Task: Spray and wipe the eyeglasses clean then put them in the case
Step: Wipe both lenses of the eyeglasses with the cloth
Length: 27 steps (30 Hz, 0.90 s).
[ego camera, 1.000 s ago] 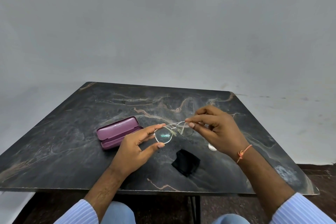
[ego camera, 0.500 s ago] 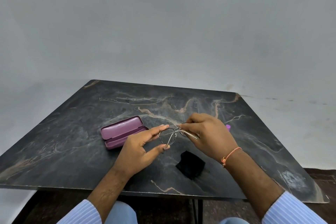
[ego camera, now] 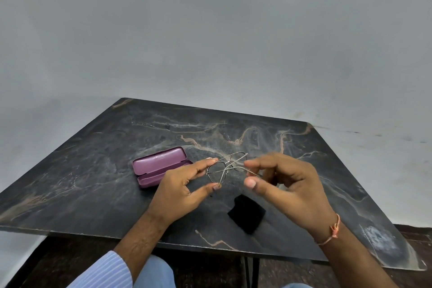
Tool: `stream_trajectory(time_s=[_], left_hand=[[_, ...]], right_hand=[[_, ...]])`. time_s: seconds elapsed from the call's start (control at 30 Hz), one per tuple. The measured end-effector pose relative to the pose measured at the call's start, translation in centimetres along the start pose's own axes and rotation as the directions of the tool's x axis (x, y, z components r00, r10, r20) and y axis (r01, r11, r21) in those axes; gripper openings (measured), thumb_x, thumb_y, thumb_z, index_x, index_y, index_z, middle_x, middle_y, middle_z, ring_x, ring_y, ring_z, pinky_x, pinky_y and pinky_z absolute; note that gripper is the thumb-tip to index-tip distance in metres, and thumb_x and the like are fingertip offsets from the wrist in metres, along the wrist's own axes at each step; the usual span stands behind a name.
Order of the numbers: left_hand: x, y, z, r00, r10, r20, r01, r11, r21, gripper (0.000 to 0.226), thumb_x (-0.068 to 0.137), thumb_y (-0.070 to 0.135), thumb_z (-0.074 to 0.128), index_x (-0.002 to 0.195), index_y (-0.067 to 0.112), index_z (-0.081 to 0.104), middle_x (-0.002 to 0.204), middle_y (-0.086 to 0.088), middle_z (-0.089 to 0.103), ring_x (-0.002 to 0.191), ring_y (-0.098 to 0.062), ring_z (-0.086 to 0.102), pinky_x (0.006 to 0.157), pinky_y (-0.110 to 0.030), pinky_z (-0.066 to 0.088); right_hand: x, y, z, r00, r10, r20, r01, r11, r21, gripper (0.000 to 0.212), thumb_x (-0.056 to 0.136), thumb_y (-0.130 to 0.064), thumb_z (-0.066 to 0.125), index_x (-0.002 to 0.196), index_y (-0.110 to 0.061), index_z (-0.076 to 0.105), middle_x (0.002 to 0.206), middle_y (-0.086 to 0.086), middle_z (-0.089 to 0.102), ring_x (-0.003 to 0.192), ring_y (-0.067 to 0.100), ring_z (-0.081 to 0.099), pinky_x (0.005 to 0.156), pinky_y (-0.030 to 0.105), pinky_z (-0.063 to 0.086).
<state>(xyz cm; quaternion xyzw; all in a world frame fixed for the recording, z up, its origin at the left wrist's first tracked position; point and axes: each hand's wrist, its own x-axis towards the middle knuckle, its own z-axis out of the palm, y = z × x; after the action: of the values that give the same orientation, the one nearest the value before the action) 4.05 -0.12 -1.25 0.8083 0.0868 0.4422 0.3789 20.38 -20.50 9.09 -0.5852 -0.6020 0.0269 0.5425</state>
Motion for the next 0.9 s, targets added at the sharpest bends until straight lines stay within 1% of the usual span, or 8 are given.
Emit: stream_trajectory(time_s=[0.07,0.17,0.3,0.43,0.57,0.7,0.83,0.9], left_hand=[[-0.1,0.1,0.0,1.0,0.005,-0.001,-0.005,1.0,-0.006,0.063,0.087,0.029,0.091,0.145,0.016,0.071,0.141,0.009,0.075,0.132,-0.004,0.071,0.106,-0.03,0.062],[-0.1,0.1,-0.1,1.0,0.01,0.001,-0.01,1.0,-0.006,0.063,0.086,0.03,0.092,0.144,0.015,0.071,0.142,0.008,0.075,0.132,-0.004,0.071,0.105,-0.031,0.063],[-0.1,0.3,-0.2,1.0,0.005,0.001,-0.005,1.0,-0.029,0.062,0.086,0.031,0.091,0.143,0.019,0.071,0.142,0.01,0.074,0.133,-0.004,0.07,0.105,-0.028,0.062],[-0.1,0.4,-0.2,1.0,0.005,-0.003,-0.005,0.999,-0.044,0.061,0.085,0.026,0.092,0.142,0.018,0.072,0.141,0.009,0.074,0.134,-0.005,0.07,0.106,-0.028,0.062],[-0.1,0.3,-0.2,1.0,-0.012,-0.02,0.011,0.998,-0.068,0.06,0.084,0.025,0.093,0.14,0.016,0.073,0.139,0.009,0.076,0.133,-0.005,0.07,0.106,-0.027,0.061],[-0.1,0.1,-0.1,0.999,-0.02,-0.03,0.017,0.997,-0.078,0.06,0.084,0.024,0.093,0.14,0.014,0.074,0.138,0.009,0.076,0.131,-0.005,0.071,0.105,-0.024,0.06],[0.0,0.0,-0.2,0.999,-0.025,-0.033,0.022,0.997,-0.073,0.06,0.084,0.024,0.093,0.14,0.013,0.074,0.139,0.007,0.077,0.131,-0.005,0.071,0.105,-0.024,0.06],[0.0,0.0,-0.2,0.999,-0.025,-0.039,0.022,0.997,-0.075,0.06,0.084,0.023,0.094,0.14,0.014,0.074,0.138,0.008,0.077,0.131,-0.005,0.072,0.105,-0.024,0.06]], right_hand=[[-0.1,0.0,0.2,0.999,0.019,-0.03,-0.016,0.996,0.085,0.012,0.09,-0.027,0.084,0.099,-0.019,0.085,0.083,0.004,0.078,0.066,0.028,0.064,0.058,0.04,0.051],[-0.2,0.2,0.5,0.992,0.117,-0.053,-0.104,0.971,0.215,0.011,0.087,-0.012,0.079,0.096,-0.008,0.084,0.083,0.006,0.08,0.065,0.011,0.066,0.059,0.021,0.051],[-0.2,1.0,0.6,0.971,0.222,-0.091,-0.193,0.948,0.254,0.013,0.086,-0.018,0.078,0.095,-0.014,0.085,0.08,0.014,0.079,0.057,0.015,0.061,0.052,0.025,0.051],[0.2,2.2,0.4,0.949,0.284,-0.135,-0.242,0.934,0.264,0.014,0.084,-0.024,0.079,0.094,-0.016,0.085,0.082,0.015,0.079,0.059,0.015,0.061,0.053,0.026,0.052],[0.7,3.4,0.4,0.939,0.307,-0.156,-0.272,0.939,0.211,0.011,0.082,-0.027,0.082,0.091,-0.023,0.086,0.078,0.013,0.078,0.06,0.013,0.061,0.054,0.026,0.052],[0.9,5.4,0.7,0.938,0.301,-0.171,-0.29,0.953,0.091,0.011,0.083,-0.033,0.084,0.093,-0.031,0.085,0.074,0.015,0.074,0.062,0.025,0.056,0.059,0.038,0.048],[1.0,6.6,1.4,0.946,0.25,-0.207,-0.266,0.962,-0.055,0.008,0.088,-0.027,0.083,0.095,-0.031,0.084,0.079,-0.005,0.078,0.062,0.008,0.063,0.059,0.02,0.049],[1.1,7.1,1.7,0.957,0.204,-0.206,-0.235,0.962,-0.138,0.008,0.089,-0.025,0.083,0.097,-0.028,0.084,0.087,-0.012,0.078,0.07,0.012,0.068,0.062,0.015,0.051]])
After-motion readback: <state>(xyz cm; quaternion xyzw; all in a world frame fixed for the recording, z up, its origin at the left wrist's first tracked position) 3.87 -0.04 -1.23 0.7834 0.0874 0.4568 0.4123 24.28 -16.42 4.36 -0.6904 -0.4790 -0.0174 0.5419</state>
